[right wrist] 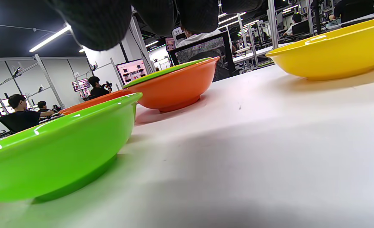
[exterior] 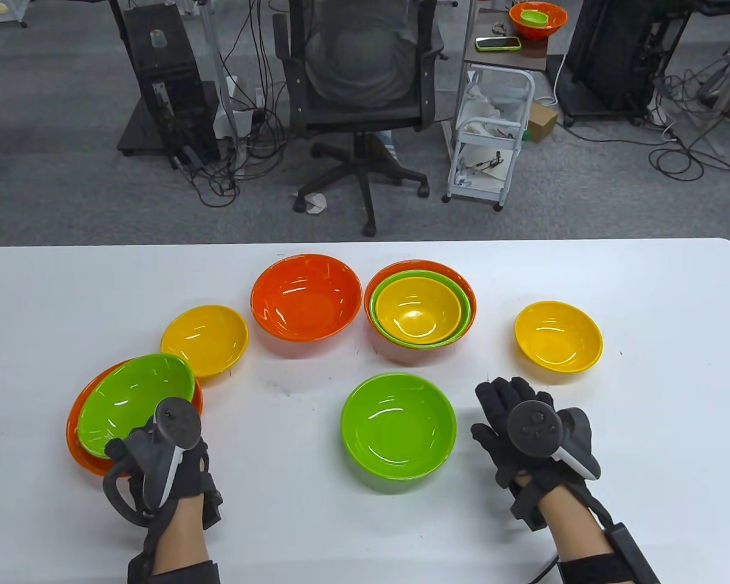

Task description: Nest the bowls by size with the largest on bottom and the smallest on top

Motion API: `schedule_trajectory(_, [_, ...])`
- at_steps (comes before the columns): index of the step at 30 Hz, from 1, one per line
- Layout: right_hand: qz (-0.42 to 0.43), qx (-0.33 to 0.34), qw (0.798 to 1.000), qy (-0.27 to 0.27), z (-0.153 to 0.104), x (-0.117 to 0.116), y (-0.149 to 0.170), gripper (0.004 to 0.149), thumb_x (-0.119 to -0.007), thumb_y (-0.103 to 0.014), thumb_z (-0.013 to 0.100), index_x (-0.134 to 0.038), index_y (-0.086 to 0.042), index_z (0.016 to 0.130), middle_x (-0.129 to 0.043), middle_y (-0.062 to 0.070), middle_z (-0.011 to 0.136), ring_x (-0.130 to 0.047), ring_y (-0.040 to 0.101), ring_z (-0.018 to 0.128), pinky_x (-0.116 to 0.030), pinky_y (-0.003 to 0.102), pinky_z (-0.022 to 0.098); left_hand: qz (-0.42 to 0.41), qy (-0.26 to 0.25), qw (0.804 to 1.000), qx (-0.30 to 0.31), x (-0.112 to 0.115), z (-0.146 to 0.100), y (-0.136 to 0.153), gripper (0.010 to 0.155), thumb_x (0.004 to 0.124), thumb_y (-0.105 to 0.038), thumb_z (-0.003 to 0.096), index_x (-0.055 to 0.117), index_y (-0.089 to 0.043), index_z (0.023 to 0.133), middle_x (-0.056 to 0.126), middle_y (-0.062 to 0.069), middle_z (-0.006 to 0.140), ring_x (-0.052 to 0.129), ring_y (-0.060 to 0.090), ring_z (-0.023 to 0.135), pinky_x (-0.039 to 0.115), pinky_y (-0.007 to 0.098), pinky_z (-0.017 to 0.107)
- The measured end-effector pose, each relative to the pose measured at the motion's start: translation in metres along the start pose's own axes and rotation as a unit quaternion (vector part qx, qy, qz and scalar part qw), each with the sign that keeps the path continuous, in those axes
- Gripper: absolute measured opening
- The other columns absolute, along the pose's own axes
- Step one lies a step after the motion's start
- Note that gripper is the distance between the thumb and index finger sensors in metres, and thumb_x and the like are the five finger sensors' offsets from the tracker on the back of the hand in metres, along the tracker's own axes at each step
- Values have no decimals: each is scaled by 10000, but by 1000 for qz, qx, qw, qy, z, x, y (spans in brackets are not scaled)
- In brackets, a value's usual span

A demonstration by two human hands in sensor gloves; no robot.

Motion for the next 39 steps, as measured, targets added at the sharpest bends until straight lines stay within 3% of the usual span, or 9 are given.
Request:
schedule_trajectory(12, [-3, -5, 1000, -4, 0, 0, 0, 669, -737, -399, 503, -524, -133, 1078, -480, 195, 1132, -342, 516, 1034, -297, 730, 685, 4, 47, 999, -9, 15, 5, 2, 463, 774, -283, 521, 801, -245, 982, 925, 80, 907, 843, 381, 895, 468, 703, 731])
schedule_trajectory(17, [-2, -6, 1000, -6, 1, -1, 0, 670, -737, -399, 502, -523, -133, 1079, -479, 195, 1132, -340, 516, 1034, -294, 730, 686, -39, 102, 994, 1, 27, 7, 1, 502, 743, -370, 534, 756, -219, 1013, 892, 95, 934, 835, 393, 902, 489, 707, 732])
schedule_trajectory(29, [-1, -11, 1000, -10, 1, -1, 2, 670, -738, -399, 502, -524, -131, 1078, -479, 197, 1132, -339, 516, 1034, -299, 731, 684, -34, 136, 990, -3, 42, 10, 4, 585, 669, -458, 549, 676, -194, 1072, 803, 133, 1029, 733, 437, 994, 422, 726, 740])
schedule_trajectory(39, [6, -20, 1000, -11, 1, 0, 5, 671, -737, -399, 502, -524, -129, 1078, -476, 198, 1132, -337, 519, 1032, -295, 729, 684, 10, 128, 991, 40, 42, 3, -18, 686, 659, -503, 551, 474, -228, 1152, 519, 166, 1187, 519, 478, 1099, 387, 746, 739])
Point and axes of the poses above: the tracker on the back of each hand, its own y axis roughly to the little-finger side, its own z axis roughly from the wrist to the fingertips, x = y × z, the point moved 5 cm from there along z, roughly from the wrist to the fingertips
